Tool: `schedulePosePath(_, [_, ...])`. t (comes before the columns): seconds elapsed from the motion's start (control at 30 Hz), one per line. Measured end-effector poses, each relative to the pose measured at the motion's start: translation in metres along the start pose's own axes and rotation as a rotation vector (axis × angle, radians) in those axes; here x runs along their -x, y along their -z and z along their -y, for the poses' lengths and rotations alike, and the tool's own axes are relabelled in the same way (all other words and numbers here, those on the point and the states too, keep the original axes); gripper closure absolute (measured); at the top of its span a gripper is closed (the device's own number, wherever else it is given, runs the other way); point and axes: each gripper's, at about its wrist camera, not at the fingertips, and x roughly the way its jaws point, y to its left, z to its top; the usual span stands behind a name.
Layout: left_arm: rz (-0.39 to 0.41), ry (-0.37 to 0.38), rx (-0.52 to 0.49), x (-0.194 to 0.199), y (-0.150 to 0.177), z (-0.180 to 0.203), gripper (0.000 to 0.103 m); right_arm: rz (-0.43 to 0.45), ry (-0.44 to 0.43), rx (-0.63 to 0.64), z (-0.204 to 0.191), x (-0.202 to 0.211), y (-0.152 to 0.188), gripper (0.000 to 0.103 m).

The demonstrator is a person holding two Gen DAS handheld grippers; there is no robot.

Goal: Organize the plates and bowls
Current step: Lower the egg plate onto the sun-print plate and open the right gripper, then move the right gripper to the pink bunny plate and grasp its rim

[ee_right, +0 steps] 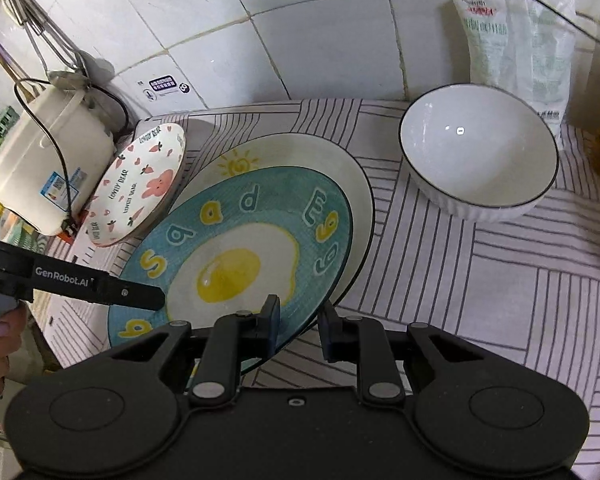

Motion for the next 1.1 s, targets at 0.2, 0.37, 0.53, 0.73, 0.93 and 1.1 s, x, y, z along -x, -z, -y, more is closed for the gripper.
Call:
schedulePosePath(0.2, [-0.020,0.004,-0.010,-0.007,0.000,0.001,0.076,-0.057,0.108,0.027,-0.014,-0.011,0.000,0.070])
schedulePosePath(0.37, [-0.012,-0.007,0.008,-0.010,-0.001,0.001,0.077,-0.052,0.199,0.083,-0.027,-0.019,0.000,0.062])
schedulePosePath(0.53, [-0.022,-0.042,-0.014,-0.013,-0.008,0.007,0.076,-0.041,0.217,0.092,-0.026,-0.027,-0.004,0.060])
schedulePosePath(0.73, [-0.047,-0.032,-0.007,-0.014,-0.012,0.007,0.078,-0.012,0.285,0.173,-0.036,-0.034,-0.001,0.061])
schedulePosePath(0.93, [-0.057,0.008,-0.045,0.005,-0.012,0.005,0.079,0.040,0.305,0.138,-0.044,-0.020,0.004,0.064])
schedulePosePath(1.1, [-0.019,0.022,-0.122,0.046,-0.009,-0.007,0.079,0.117,0.254,0.103,-0.065,0.019,0.010,0.064])
